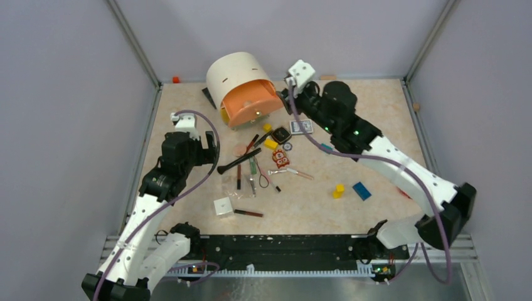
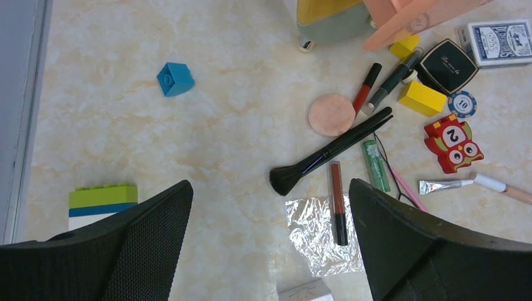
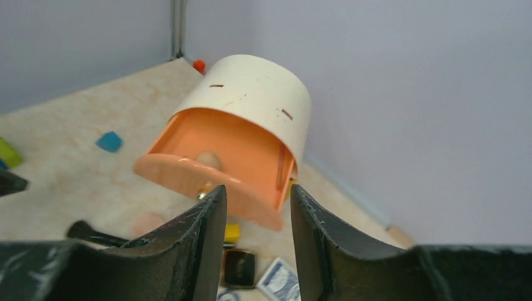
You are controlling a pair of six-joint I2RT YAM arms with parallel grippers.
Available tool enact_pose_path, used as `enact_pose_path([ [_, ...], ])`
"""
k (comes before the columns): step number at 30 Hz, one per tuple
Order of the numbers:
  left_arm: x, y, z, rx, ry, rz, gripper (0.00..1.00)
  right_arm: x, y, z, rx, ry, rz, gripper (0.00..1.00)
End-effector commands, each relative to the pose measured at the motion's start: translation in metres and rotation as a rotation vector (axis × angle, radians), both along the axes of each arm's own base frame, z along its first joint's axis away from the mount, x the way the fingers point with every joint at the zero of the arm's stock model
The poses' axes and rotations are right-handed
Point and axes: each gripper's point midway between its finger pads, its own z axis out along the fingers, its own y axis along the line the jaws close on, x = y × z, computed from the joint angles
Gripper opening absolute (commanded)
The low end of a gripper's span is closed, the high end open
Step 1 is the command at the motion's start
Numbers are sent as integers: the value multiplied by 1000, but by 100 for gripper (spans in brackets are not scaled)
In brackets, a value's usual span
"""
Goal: Organize the makeup
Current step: Pick up the makeup brush from the center of the board.
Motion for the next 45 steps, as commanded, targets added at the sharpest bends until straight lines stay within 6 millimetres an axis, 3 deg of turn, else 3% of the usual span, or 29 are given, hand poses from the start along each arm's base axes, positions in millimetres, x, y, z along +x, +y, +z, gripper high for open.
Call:
enact_pose_path([
  [1,5,-3,2,-12,-23,-12,99,-33,-24,-45,323,377,-101,42],
  [3,6,-3,1,-11,-20,-14,99,-51,-27,-88,321,525,-114,48],
  [9,7,-4,-2,-13,-8,-19,99,-86,-28,-202,202,802,-190,48],
  [16,8,-4,-4,-14,0,-22,99,-113,-9,-283,14,912,-137,48],
  [19,9,-5,-5,-16,5,-26,99,-112,2,-301,-9,932,-121,48],
  [30,9,-5,-5,-18,3,-26,99,-106,45,-335,-68,915,-144,46],
  [37,9,-5,-4,-21,1,-29,99,-102,50,-347,-78,896,-208,45],
  [45,8,-6,-4,-23,-1,-33,99,-109,49,-368,-239,858,-249,39],
])
